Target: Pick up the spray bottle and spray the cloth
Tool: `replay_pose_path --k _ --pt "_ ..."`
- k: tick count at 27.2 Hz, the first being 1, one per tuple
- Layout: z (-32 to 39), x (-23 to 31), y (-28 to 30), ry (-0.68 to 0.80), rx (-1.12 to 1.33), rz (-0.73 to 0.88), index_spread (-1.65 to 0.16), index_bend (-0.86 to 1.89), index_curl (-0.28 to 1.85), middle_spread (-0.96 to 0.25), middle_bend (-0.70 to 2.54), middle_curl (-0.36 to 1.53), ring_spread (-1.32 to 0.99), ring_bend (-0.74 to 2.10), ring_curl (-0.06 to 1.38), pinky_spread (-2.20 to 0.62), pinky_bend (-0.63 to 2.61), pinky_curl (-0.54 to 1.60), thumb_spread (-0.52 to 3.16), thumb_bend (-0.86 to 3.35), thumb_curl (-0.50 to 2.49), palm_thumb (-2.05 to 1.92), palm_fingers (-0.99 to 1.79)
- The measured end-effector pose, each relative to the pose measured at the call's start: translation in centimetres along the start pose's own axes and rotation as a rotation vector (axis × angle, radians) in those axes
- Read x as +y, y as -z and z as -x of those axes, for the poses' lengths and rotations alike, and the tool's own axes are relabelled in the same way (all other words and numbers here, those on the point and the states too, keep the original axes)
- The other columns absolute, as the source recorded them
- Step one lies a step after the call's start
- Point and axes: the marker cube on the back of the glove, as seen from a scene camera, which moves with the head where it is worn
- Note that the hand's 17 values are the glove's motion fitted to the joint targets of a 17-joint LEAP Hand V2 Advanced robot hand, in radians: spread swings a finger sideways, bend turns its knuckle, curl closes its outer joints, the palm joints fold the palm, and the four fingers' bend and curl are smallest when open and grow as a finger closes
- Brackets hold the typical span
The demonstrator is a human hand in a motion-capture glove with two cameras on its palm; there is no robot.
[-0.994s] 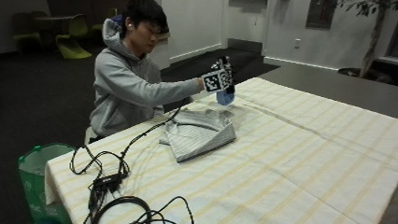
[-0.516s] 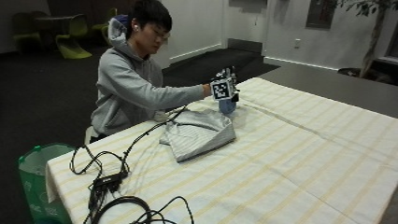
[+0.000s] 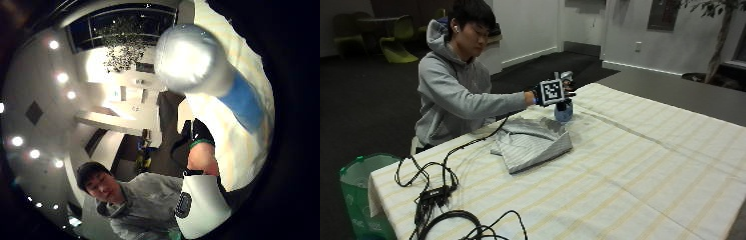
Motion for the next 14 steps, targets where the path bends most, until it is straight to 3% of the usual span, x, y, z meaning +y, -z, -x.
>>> replay_pose_path --k 7,14 --pt "-1.3 5.4 2.8 0.034 0.134 -0.162 -0.29 0.09 0.34 -0.07 0.37 0.43 -0.05 0.46 0.37 0.04 0.56 0.43 0.63 -0.03 0.67 0.89 0.35" --pt "1.5 13.1 4.4 0.073 0.167 -0.01 -0.29 0.15 0.32 -0.07 0.35 0.42 -0.03 0.43 0.35 0.09 0.49 0.39 0.71 -0.03 0.65 0.88 0.41"
